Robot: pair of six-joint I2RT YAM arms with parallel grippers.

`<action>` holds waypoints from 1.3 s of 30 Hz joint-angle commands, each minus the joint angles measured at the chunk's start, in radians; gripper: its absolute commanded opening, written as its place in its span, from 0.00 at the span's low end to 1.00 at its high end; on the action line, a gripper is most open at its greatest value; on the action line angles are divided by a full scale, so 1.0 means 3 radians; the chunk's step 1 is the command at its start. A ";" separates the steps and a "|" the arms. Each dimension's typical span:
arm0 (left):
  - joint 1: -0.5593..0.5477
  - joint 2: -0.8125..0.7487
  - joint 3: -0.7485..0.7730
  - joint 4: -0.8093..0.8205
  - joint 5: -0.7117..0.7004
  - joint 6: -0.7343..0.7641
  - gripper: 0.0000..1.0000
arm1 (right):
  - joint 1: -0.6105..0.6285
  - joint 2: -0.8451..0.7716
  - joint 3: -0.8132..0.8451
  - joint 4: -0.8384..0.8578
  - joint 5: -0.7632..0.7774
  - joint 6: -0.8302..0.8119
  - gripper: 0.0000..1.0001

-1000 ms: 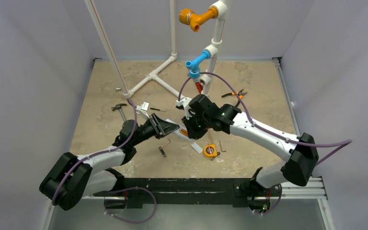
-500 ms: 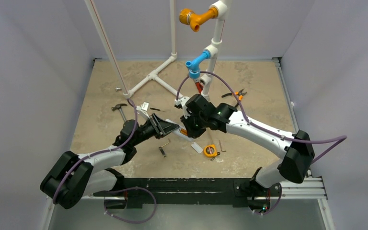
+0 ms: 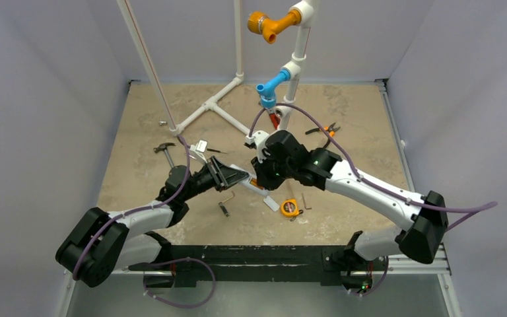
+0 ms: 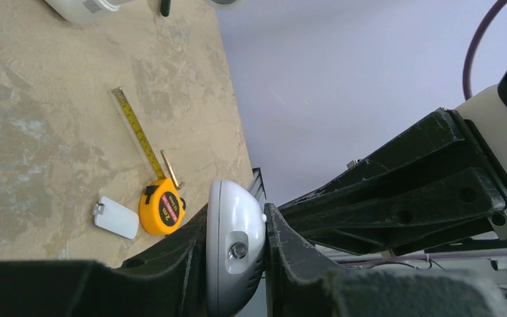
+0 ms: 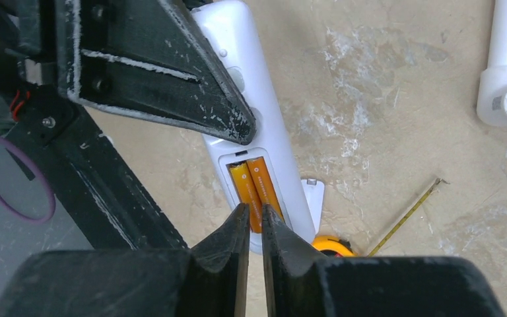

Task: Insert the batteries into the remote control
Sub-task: Load the battery into the remote control.

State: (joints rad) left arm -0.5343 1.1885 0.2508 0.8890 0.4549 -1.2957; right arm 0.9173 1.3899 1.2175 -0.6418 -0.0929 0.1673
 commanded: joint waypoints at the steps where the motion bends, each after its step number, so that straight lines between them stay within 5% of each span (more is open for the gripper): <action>1: -0.0025 -0.0028 0.0129 0.0361 0.0133 -0.0048 0.00 | 0.0010 -0.0396 -0.0205 0.0485 -0.0068 -0.0171 0.14; 18: -0.0026 -0.0004 0.0155 0.0575 0.0245 0.0039 0.00 | -0.0040 -0.1416 -0.1253 0.1393 0.0325 0.0435 0.53; 30: -0.0024 0.0043 0.0239 0.0914 0.0467 0.0084 0.00 | -0.0944 -0.1244 -0.1288 0.1738 -0.1094 0.0911 0.81; 35: -0.0028 0.0114 0.0261 0.1155 0.0545 0.0043 0.00 | -0.1283 -0.1235 -0.1580 0.2437 -0.2090 0.1261 0.82; 39: -0.0028 0.0232 0.0298 0.1311 0.0601 -0.0013 0.00 | -0.1284 -0.1099 -0.1560 0.2487 -0.2537 0.1214 0.80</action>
State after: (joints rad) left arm -0.5388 1.2320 0.2935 1.1374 0.6014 -1.2907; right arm 0.5282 1.0389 0.7418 -0.0174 -0.6201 0.4999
